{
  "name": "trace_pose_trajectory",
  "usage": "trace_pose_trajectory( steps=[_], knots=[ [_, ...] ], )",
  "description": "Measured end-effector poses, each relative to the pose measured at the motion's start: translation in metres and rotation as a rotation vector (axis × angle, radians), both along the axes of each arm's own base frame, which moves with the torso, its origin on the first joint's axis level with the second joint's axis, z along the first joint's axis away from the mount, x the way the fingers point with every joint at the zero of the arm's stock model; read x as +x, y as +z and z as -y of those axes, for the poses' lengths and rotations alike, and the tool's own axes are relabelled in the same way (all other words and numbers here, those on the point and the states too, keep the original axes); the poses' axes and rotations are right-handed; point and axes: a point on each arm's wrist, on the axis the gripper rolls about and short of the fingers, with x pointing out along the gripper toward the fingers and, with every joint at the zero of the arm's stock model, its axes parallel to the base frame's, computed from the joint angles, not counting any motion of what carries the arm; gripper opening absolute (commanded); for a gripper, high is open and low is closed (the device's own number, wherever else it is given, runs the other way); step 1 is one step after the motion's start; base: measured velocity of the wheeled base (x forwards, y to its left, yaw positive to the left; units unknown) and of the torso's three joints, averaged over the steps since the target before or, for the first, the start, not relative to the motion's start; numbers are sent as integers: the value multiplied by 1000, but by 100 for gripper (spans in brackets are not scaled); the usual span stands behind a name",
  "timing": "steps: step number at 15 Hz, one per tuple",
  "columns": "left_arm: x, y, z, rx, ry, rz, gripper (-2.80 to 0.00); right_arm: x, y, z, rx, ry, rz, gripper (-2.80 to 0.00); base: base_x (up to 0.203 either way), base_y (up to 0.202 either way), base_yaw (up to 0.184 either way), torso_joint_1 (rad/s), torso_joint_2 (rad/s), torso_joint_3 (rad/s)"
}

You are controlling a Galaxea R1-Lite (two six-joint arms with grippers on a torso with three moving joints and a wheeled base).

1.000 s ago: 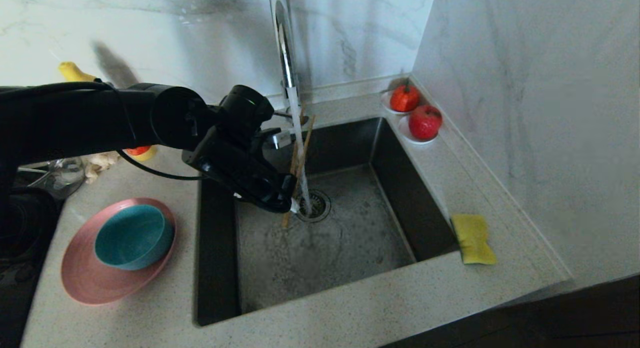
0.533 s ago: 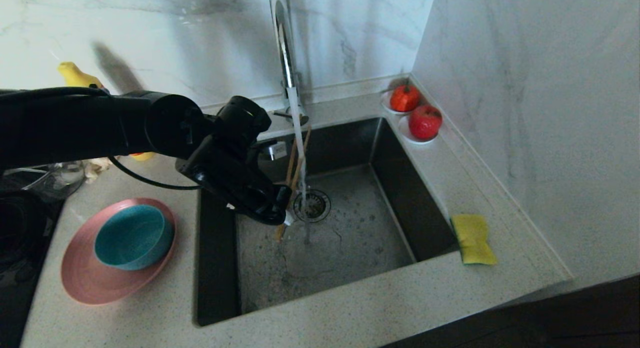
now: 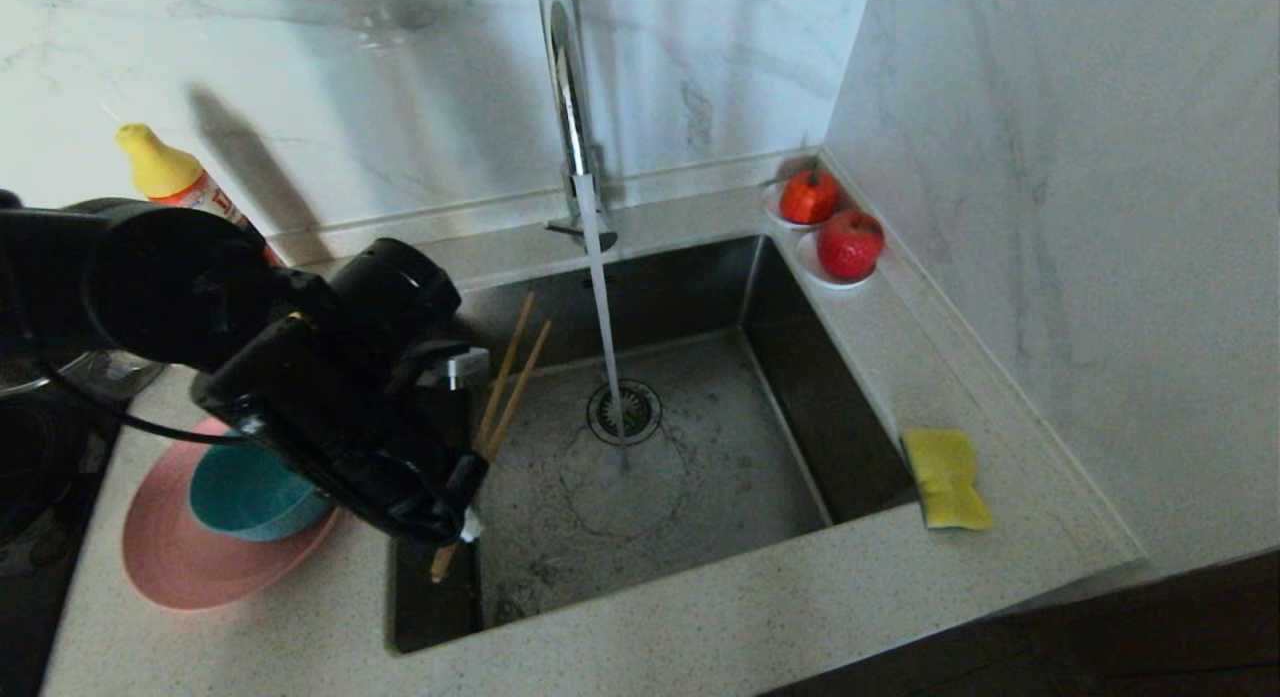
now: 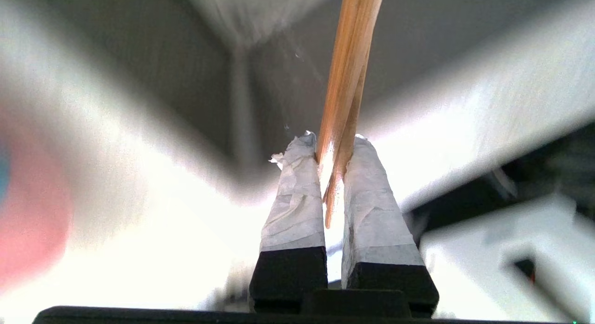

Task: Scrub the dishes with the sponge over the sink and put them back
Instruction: Rinse the chopsticks, then place the chopsticks on the glass basin

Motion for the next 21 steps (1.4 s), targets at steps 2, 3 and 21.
trace_pose_trajectory(
  steps=[2, 3, 21],
  knots=[
    [-24, 7, -18, 35, 27, -89, -280, 0, 0, 0, 0, 0, 0, -280, 0, 0, 0, 0, 0, 0],
    [-35, 7, -26, 50, 44, -136, -280, 0, 0, 0, 0, 0, 0, -280, 0, 0, 0, 0, 0, 0],
    [-90, 20, -52, -28, 194, -86, -280, 0, 0, 0, 0, 0, 0, -280, 0, 0, 0, 0, 0, 0]
  ],
)
